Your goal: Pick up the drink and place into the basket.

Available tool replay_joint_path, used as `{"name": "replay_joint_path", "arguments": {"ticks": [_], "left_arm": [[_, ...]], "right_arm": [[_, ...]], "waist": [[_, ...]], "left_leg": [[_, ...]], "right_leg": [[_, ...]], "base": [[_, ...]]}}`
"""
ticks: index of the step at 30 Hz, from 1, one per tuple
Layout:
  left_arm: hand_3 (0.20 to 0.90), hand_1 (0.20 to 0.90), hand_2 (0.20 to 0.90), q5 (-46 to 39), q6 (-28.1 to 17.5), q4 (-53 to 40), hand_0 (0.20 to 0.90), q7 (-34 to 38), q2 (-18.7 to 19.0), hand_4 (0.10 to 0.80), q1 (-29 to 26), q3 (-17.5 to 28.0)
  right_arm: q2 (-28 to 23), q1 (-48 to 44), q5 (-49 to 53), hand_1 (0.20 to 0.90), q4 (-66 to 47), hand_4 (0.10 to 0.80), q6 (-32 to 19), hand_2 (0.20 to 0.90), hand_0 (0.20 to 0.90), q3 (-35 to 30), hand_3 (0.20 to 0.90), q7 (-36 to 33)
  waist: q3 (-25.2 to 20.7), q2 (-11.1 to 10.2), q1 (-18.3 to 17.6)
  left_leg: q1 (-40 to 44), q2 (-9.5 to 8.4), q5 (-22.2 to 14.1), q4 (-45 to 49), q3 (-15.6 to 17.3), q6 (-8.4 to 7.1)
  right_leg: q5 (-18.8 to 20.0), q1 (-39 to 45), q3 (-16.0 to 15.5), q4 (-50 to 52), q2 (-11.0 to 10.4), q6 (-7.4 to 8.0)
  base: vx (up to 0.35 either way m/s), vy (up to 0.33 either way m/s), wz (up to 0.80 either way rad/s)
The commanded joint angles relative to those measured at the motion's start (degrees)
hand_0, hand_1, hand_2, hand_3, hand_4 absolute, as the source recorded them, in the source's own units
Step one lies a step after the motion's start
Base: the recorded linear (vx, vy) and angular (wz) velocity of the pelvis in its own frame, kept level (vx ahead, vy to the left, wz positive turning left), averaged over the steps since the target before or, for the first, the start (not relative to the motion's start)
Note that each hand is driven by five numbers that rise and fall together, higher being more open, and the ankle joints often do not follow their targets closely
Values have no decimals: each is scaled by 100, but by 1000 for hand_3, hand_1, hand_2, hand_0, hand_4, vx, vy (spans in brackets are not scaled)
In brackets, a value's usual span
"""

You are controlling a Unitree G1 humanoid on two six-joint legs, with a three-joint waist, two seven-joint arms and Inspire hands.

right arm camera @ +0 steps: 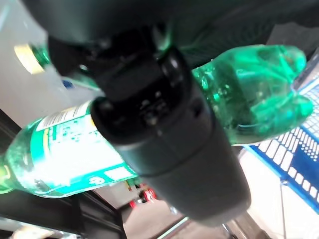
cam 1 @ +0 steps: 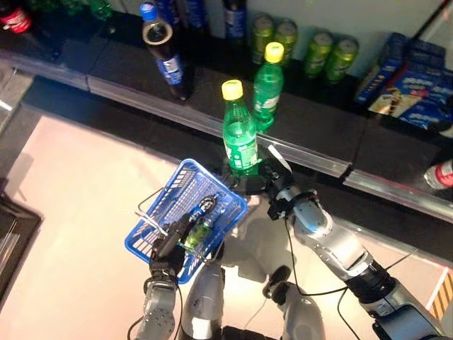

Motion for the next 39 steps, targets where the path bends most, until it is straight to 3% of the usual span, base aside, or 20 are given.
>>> {"name": "replay_joint_path", "arguments": {"ticks": [1,17,23,24,28,30,39], "left_arm": [[200,300,300,470,-772,-2361,300,-1243,954,100,34,252],[200,300,300,138,360,-4187,300,-2376,1374,100,-416,-202],[200,300,300,212,880,-4506,300,-2788,1416,100,-732,-478],[200,300,300,205,985,-4538,300,-2830,1419,100,-779,-517],[200,300,300,167,1159,-4556,300,-3025,1477,100,-839,-549],[200,300,300,92,1202,-4581,300,-3251,1515,100,-827,-513],[200,300,300,108,1434,-4831,300,-3972,1573,100,-943,-455]], "right_arm": [[347,-952,206,300,-1041,100,-681,300,300,125,200,-282],[1070,-1042,390,300,-18,100,-567,300,300,873,200,-1062],[1497,-1245,255,300,545,100,-635,300,300,1159,200,-1177],[1577,-1293,211,300,651,100,-625,300,300,1188,200,-1196],[1674,-1361,177,300,880,100,-625,300,300,1227,200,-1257],[1744,-1372,162,300,1097,100,-554,300,300,1266,200,-1285],[2265,-1180,324,300,2510,100,-504,300,300,1287,200,-1286]], "waist": [[-745,92,109],[-703,21,758],[-795,-33,912],[-818,-47,955],[-874,-59,1016],[-924,-91,1076],[-1002,-155,1294]], "left_leg": [[-130,-12,232,595,-283,-251],[-225,-406,61,584,-917,-136],[-185,-493,17,512,-1095,-108],[-130,-480,-133,541,-1143,-152],[-183,-543,-30,505,-1197,-103],[-119,-546,-186,503,-1256,-136],[-143,-596,-216,497,-1388,-121]], "right_leg": [[177,728,-208,-542,-30,-99],[317,1087,-679,-760,-25,3],[333,1198,-756,-817,-5,21],[207,1246,-696,-768,15,68],[337,1246,-816,-817,-13,42],[225,1310,-741,-811,15,100],[200,1374,-871,-789,-3,103]], "base": [[3,-17,26],[2,-41,23],[43,-34,16],[96,-51,12],[18,5,15],[64,-9,13],[35,-11,3]]}}
